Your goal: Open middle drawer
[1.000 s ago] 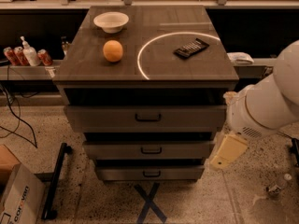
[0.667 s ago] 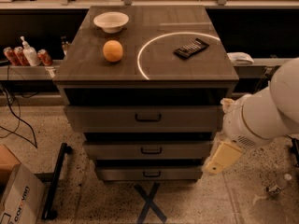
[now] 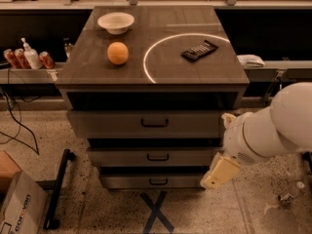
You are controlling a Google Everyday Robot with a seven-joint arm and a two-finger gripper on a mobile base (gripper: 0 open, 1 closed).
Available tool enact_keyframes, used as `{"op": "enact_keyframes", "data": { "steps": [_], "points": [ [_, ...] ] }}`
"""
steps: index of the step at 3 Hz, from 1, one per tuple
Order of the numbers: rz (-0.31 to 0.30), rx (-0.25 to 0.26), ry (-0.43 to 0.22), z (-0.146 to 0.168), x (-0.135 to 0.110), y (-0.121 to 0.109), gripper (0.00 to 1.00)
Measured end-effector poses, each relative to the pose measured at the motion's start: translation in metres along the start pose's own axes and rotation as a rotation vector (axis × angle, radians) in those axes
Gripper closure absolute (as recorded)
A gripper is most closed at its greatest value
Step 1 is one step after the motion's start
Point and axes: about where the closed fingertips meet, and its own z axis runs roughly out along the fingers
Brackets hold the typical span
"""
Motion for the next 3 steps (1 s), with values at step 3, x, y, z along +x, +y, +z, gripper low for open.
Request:
{"op": "enact_keyframes", "data": {
  "steps": [3],
  "points": [
    [0.072,-0.068,-0.072,0.043,0.001,0.018,0.0]
  ]
}}
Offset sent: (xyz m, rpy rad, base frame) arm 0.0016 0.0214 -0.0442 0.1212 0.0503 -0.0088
